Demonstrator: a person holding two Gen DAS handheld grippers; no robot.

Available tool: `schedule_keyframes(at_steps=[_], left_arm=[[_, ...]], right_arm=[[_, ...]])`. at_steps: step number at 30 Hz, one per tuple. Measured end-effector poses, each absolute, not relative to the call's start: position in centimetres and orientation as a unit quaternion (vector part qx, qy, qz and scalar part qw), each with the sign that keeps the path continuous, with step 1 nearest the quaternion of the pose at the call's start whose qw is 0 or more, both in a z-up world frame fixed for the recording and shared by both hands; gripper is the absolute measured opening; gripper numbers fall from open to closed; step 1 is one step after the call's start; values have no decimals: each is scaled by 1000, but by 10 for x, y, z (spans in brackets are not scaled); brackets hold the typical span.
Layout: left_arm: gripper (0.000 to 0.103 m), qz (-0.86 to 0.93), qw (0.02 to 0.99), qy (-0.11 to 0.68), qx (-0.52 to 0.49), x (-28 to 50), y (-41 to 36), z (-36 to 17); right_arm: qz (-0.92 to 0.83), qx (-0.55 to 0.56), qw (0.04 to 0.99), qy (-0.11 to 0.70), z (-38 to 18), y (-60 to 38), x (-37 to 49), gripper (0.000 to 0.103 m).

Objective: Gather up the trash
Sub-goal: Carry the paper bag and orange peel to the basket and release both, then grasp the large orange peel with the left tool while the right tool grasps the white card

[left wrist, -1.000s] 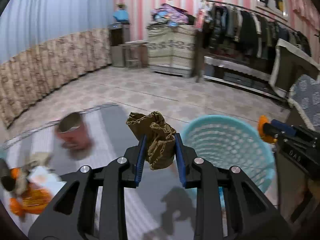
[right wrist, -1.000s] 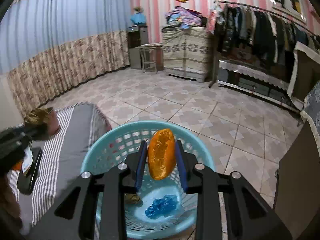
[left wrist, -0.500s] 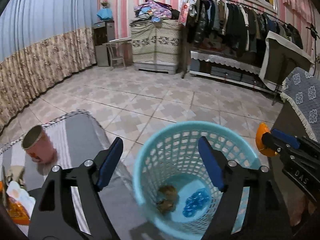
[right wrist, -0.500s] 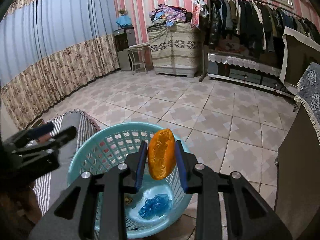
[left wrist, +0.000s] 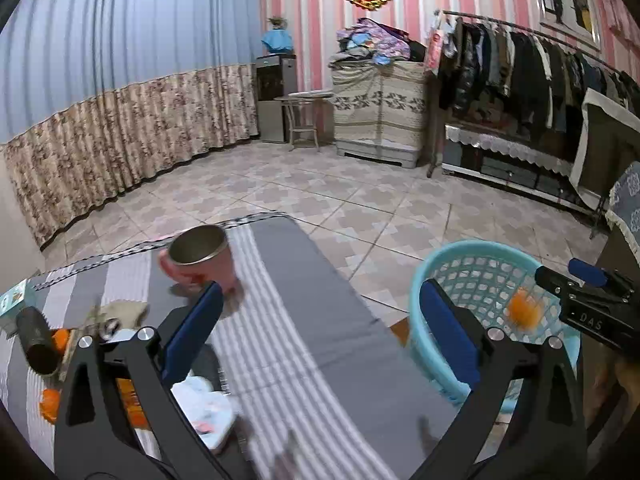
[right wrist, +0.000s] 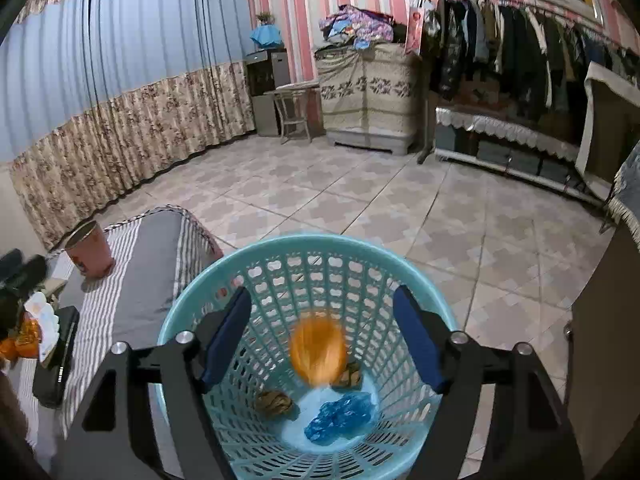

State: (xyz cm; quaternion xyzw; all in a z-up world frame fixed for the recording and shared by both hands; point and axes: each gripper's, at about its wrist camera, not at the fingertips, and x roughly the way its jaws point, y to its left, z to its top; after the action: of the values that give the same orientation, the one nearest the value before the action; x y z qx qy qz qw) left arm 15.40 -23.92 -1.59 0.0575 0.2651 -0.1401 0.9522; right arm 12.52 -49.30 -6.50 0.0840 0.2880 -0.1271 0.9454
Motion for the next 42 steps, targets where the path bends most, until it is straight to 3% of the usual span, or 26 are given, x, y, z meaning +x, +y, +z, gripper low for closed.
schedule_keyframes(at_steps=[3,9,23,30,32,36,37,40,42], left_arm=[[96,-123,957,256,55,149,-218,-10],[98,-80,960,263,51,137,-157,-14],[98,36,946,322,21,118,4,-62],[97,43,929,368,1,134,47,-84],[93,29,924,382,2,142,50,-90],[73,3,912,411,-6,156,52,-103],[62,-3,908,419,-10,158,52,-107],[42,-23,904,426,-25,158,55,-110],[40,-18,909,417,-17,155,53,-107]], right_arm=[[-136,68,948,280,-62,-484,121,83],[-126,29,953,274,-55,-456,116,89],[-34,-28,959,278,-56,-345,99,90],[-8,-49,952,301,-64,-306,104,90],[-7,-43,952,303,-64,-304,106,90],[0,-29,949,314,-66,-294,114,90],[1,-31,948,317,-67,-292,116,90],[7,-30,945,327,-70,-282,120,89],[14,-24,942,333,-71,-274,127,89]])
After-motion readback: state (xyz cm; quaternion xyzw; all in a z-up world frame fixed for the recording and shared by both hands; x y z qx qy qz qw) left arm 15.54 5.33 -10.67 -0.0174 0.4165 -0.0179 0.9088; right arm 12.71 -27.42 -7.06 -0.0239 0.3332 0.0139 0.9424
